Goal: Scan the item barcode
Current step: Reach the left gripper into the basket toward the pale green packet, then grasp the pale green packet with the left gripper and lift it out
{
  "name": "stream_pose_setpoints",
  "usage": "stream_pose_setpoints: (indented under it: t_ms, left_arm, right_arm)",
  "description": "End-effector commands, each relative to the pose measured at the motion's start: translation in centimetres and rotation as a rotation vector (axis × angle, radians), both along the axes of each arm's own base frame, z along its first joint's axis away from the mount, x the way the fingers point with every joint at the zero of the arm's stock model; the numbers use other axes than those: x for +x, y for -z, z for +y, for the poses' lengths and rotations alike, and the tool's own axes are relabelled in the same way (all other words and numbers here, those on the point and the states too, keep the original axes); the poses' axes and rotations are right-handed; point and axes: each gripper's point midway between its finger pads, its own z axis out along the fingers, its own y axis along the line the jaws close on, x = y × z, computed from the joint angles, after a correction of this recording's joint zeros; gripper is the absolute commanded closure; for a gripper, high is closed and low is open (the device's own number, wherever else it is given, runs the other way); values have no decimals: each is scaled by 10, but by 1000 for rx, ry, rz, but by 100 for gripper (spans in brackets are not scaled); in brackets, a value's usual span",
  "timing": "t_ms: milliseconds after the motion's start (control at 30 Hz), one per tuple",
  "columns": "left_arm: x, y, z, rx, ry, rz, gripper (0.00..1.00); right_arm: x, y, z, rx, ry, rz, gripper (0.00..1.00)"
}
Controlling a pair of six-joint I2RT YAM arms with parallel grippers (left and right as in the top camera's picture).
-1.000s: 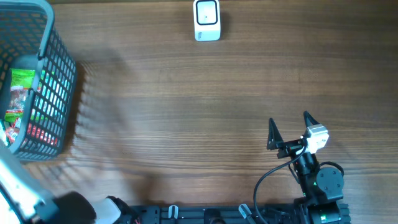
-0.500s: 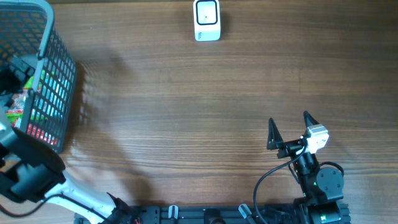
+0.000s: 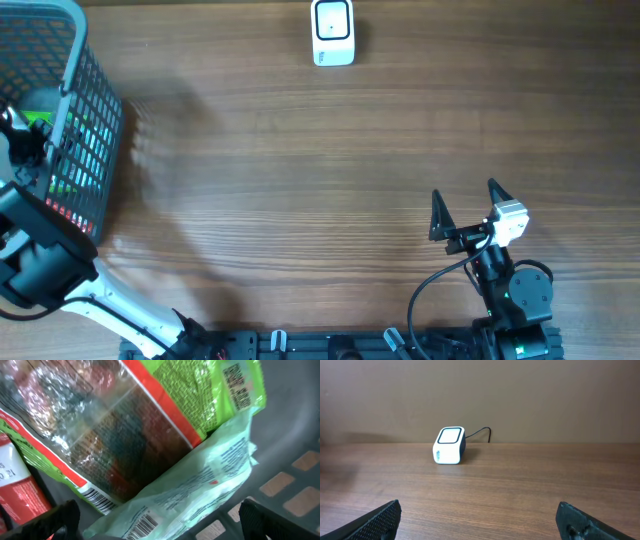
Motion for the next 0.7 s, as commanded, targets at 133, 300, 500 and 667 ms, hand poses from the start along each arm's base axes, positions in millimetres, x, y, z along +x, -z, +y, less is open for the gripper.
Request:
stream_pose_setpoints:
  t_ms: [133, 300, 500, 667]
  left_arm:
    - [-5, 27, -19, -73, 26, 17, 0]
    - [-1, 28, -30, -118, 40, -8, 7]
    - [-3, 34, -32, -128, 39, -6, 32]
    - [1, 31, -30, -119, 34, -22, 51]
  right_arm:
    - [0, 0, 0, 15, -4, 1, 0]
    - [0, 0, 0, 15, -4, 1, 0]
    - [0, 0, 0, 15, -4, 1, 0]
    - [0, 0, 0, 15, -4, 1, 0]
